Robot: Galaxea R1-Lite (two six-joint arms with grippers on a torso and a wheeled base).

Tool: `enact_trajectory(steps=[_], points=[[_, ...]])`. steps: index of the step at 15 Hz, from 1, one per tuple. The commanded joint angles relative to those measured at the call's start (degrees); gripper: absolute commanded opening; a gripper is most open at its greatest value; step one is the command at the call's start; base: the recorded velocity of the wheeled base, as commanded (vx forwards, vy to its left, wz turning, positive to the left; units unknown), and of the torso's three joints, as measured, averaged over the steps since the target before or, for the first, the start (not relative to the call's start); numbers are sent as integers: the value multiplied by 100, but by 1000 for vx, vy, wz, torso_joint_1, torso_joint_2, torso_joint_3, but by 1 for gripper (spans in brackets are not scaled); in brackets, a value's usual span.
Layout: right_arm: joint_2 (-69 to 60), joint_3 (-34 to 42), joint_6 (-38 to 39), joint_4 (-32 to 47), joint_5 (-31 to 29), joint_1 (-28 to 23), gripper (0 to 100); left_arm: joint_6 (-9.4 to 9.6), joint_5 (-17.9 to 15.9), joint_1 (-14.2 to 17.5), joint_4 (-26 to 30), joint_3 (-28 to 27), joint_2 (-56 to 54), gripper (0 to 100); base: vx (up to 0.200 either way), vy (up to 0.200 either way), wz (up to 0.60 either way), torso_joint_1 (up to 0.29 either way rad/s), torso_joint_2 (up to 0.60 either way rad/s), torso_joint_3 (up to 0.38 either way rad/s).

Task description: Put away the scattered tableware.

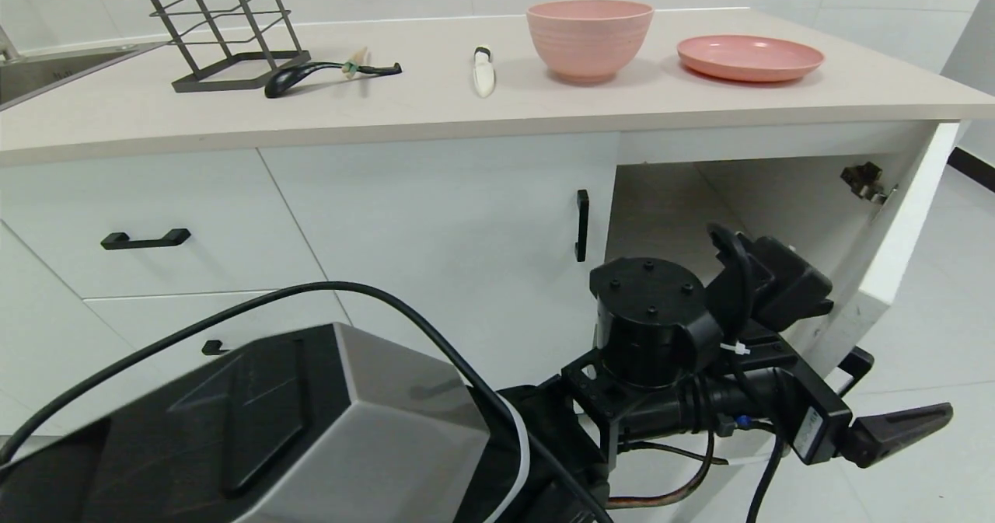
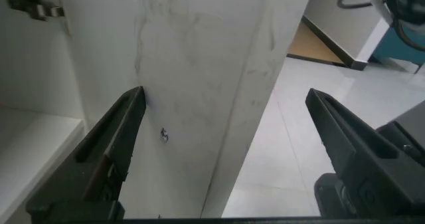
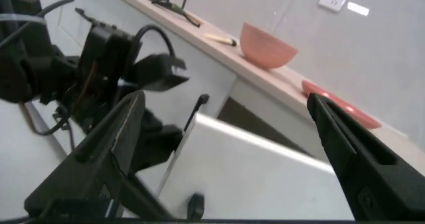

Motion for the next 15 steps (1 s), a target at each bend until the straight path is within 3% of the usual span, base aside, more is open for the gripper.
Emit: enact_trajectory(steps=[1, 7, 12, 13, 15], points=[[-195, -79, -3, 8, -6, -16, 100, -2, 0, -113, 8, -33, 128, 100, 0, 0, 0, 0, 0, 0], [-397, -273, -29, 17, -6, -253, 100, -28, 8, -376, -123, -112, 348, 100, 0, 0, 0, 0, 0, 0], [-564, -396, -29, 17, -6, -262, 100, -266, 211, -772, -220, -850, 875, 100, 0, 0, 0, 0, 0, 0], [-670, -519, -38, 17, -6, -324, 100, -362, 219, -930, -387, -1184, 1104, 100, 0, 0, 0, 0, 0, 0], [-810, -695, -47, 17, -6, -403, 100, -433, 228, -1229, -721, -1351, 1358, 100, 0, 0, 0, 0, 0, 0]])
